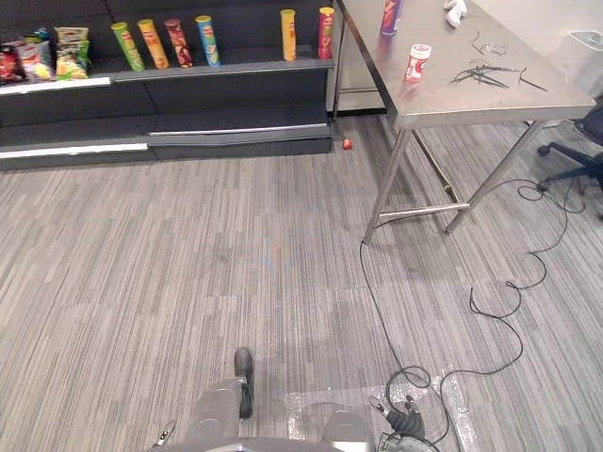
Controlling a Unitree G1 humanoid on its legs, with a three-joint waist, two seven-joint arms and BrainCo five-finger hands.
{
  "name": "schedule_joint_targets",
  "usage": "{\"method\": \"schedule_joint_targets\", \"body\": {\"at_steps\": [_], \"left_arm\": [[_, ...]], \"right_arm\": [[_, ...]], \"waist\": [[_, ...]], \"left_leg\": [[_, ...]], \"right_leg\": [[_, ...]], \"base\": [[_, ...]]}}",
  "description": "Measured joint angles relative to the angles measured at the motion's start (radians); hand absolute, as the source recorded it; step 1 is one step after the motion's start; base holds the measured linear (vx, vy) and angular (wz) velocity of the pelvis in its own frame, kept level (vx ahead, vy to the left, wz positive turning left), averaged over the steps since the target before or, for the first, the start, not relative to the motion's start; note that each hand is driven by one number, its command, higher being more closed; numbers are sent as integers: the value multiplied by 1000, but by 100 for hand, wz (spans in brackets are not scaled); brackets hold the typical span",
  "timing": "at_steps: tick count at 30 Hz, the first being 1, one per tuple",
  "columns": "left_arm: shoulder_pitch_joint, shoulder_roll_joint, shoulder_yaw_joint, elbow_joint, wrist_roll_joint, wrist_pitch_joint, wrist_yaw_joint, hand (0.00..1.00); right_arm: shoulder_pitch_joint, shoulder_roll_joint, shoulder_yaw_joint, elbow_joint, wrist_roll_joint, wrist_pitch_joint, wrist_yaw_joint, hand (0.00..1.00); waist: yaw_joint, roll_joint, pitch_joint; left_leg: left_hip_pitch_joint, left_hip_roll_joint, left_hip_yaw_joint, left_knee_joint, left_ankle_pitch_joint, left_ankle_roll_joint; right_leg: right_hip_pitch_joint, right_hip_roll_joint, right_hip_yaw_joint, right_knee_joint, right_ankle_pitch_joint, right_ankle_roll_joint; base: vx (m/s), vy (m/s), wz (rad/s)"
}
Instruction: Put the gum and the chips on the shelf.
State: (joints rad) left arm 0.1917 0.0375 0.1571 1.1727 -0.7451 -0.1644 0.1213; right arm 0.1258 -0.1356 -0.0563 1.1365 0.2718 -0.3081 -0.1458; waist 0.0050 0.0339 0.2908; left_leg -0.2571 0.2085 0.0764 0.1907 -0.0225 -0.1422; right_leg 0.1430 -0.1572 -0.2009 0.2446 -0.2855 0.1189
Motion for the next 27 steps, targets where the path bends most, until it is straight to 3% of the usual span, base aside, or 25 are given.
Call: {"method": "schedule_joint_targets", "body": {"at_steps": [1, 2, 4, 5, 6, 7, 9, 10, 11, 12, 14, 15, 16, 18, 20, 22, 24, 25, 26, 27], "left_arm": [[4, 3, 1, 1, 0, 1, 0, 0], [19, 10, 3, -1, 0, 2, -6, 0], [23, 32, 4, -1, 5, 7, -12, 0], [3, 43, 5, 0, 10, 17, -11, 0], [-8, 45, 5, -1, 15, 21, -8, 0], [-23, 47, 5, -3, 28, 24, 0, 0], [-20, 57, 6, -13, 61, 38, 12, 0], [-20, 61, 6, -23, 63, 41, 12, 0], [-11, 66, 5, -32, 68, 46, 15, 0], [-8, 64, 4, -36, 76, 48, 18, 0], [-7, 62, 1, -40, 92, 54, 28, 0], [-8, 64, 0, -40, 93, 55, 29, 0], [-8, 65, -1, -39, 100, 55, 30, 0], [-9, 64, -2, -38, 137, 50, 32, 0], [-12, 58, -2, -40, 140, 47, 32, 0], [-12, 52, 10, -40, 139, 43, 31, 0], [-13, 43, 27, -47, 139, 42, 32, 0], [-12, 29, 37, -51, 141, 40, 34, 0], [1, -3, 60, -48, 140, 40, 37, 0], [1, -17, 71, -49, 140, 40, 39, 0]], "right_arm": [[5, 5, 7, 0, 0, 1, 0, 0], [12, 13, 7, 6, -11, 3, 3, 0], [19, 29, 7, 11, -54, 4, 3, 0], [17, 37, 2, 9, -69, 3, 2, 0], [18, 37, 2, 10, -77, 3, 1, 0], [25, 40, 0, 9, -91, -3, -5, 0], [32, 45, 2, -1, -107, -22, -38, 0], [33, 52, 3, -10, -103, -26, -48, 0], [50, 66, 3, -29, -68, -28, -66, 0], [54, 65, 3, -30, -58, -29, -68, 0], [54, 58, 5, -43, -53, -40, -75, 0], [58, 59, 15, -61, -52, -44, -87, 0], [60, 58, 28, -71, -49, -49, -91, 0], [69, 60, 27, -99, -51, -72, -98, 0], [80, 64, 23, -111, -58, -88, -109, 0], [94, 66, 22, -116, -61, -96, -118, 0], [106, 66, 22, -131, -77, -91, -126, 0], [119, 59, 21, -148, -77, -80, -128, 0], [123, 41, 8, -158, -76, -62, -131, 0], [118, 36, -1, -158, -76, -57, -132, 0]], "waist": [[-1, -6, 0], [8, -22, -14], [6, -55, -50], [-2, -72, -57], [-1, -72, -57], [-5, -73, -59], [-2, -87, -72], [-6, -95, -73], [-7, -113, -80], [-8, -104, -82], [-9, -88, -88], [-12, -87, -85], [-15, -86, -84], [-27, -77, -79], [-30, -68, -75], [-26, -67, -74], [-28, -67, -78], [-27, -52, -82], [-20, -16, -106], [-20, -2, -110]], "left_leg": [[5, -9, 6, 32, 34, 4], [11, -48, 30, 98, 27, 25], [-34, -101, 65, 199, -56, 88], [-47, -131, 79, 240, -95, 118], [-45, -147, 83, 246, -108, 129], [-22, -174, 88, 240, -126, 146], [47, -219, 108, 182, -141, 171], [68, -230, 107, 168, -144, 176], [130, -262, 100, 116, -150, 186], [158, -264, 94, 91, -150, 189], [210, -258, 78, 41, -150, 211], [242, -246, 73, 17, -151, 221], [271, -228, 73, 1, -160, 224], [323, -194, 53, -10, -197, 209], [361, -175, 32, -12, -226, 188], [403, -167, 6, -2, -276, 158], [442, -159, -34, 33, -343, 124], [466, -139, -42, 38, -369, 107], [487, -97, -32, 66, -345, 81], [478, -77, -27, 105, -334, 76]], "right_leg": [[17, -13, 23, -2, -10, 13], [37, -59, 57, -19, -21, 25], [35, -111, 101, -21, -23, 5], [-5, -140, 129, 75, -11, 16], [-37, -155, 145, 137, 6, 22], [-88, -179, 171, 250, 61, 16], [-161, -219, 185, 470, 154, -34], [-191, -218, 182, 546, 194, -36], [-211, -234, 180, 605, 343, -55], [-224, -232, 181, 629, 399, -70], [-302, -217, 139, 735, 226, -67], [-347, -188, 82, 721, 122, -60], [-383, -141, 22, 645, 69, -62], [-438, -50, -43, 390, 70, -59], [-454, -18, -46, 194, 115, -38], [-452, -18, -33, 9, 190, -30], [-449, -42, -33, 6, 218, -40], [-448, -36, -40, 44, 287, -55], [-451, -10, -56, 113, 283, -77], [-450, 1, -68, 135, 262, -106]], "base": [[390, 458, -63], [327, 331, -49], [403, 344, -36], [390, 320, -4], [374, 325, 18], [340, 303, 12], [368, 253, 13], [397, 162, 15], [261, 95, 12], [425, 125, 1], [351, 71, -4], [309, 3, -7], [366, -46, -5], [357, -110, 20], [336, -129, 38], [418, -199, 53], [515, -298, 61], [600, -326, 38], [614, -308, 25], [614, -311, 15]]}}
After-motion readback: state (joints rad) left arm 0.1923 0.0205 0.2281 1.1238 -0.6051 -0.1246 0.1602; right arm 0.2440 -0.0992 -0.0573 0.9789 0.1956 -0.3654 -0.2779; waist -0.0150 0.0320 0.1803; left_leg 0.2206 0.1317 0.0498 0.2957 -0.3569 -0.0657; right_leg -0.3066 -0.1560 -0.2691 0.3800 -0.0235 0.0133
